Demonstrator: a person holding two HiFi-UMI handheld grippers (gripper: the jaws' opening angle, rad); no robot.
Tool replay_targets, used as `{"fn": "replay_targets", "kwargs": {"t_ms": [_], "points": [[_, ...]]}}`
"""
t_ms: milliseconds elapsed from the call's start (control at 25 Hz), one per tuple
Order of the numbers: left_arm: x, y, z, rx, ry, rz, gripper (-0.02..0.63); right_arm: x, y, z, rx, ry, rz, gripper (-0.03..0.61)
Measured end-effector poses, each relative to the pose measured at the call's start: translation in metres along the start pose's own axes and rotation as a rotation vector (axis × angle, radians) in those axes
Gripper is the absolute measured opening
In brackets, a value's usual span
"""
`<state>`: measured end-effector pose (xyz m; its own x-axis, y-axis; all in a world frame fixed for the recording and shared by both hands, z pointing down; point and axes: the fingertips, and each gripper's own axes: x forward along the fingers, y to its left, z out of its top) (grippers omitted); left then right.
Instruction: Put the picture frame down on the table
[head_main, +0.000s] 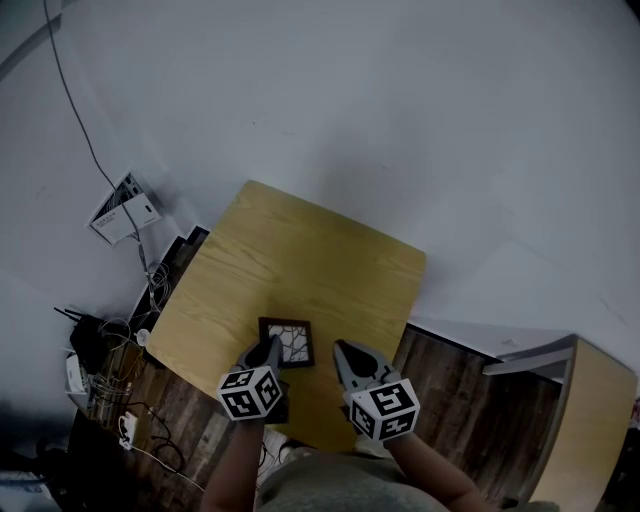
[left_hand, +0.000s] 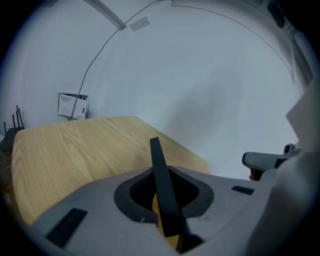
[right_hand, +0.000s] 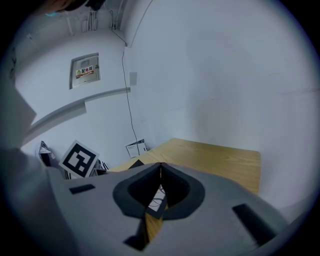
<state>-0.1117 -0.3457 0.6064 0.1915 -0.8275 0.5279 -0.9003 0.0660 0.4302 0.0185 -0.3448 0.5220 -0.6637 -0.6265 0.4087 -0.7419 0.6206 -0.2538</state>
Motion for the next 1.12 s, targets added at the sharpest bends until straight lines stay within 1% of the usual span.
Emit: {"fn": "replay_targets", "kwargs": {"t_ms": [160,240,480,680,840,1120], "points": [[0.006,0.004,-0.002,0.042,0.003,0.028,0.059,0.005,0.0,-0.002,-0.002,0.01,0.014,0.0],[0.009,0.006,-0.003,0.05,0.008,0.033,0.06,0.008,0.001,-0.003,-0.004,0.017,0.02,0.0],[0.017,0.021,-0.005,0.016,0.02,0.066,0.086,0.018,0.007,-0.004,-0.006,0.025,0.038,0.0],[0.022,0.04,-0.01,-0.009,0.038,0.15,0.134,0.023,0.008,-0.005,-0.003,0.029,0.04,0.0],[0.025,0.054,-0.018,-0.01,0.072,0.207,0.161,0.025,0.008,-0.006,-0.006,0.037,0.042,0.0],[0.025,0.068,-0.033,-0.018,0.107,0.252,0.183,0.026,0.009,-0.009,0.0,0.042,0.04,0.0]]}}
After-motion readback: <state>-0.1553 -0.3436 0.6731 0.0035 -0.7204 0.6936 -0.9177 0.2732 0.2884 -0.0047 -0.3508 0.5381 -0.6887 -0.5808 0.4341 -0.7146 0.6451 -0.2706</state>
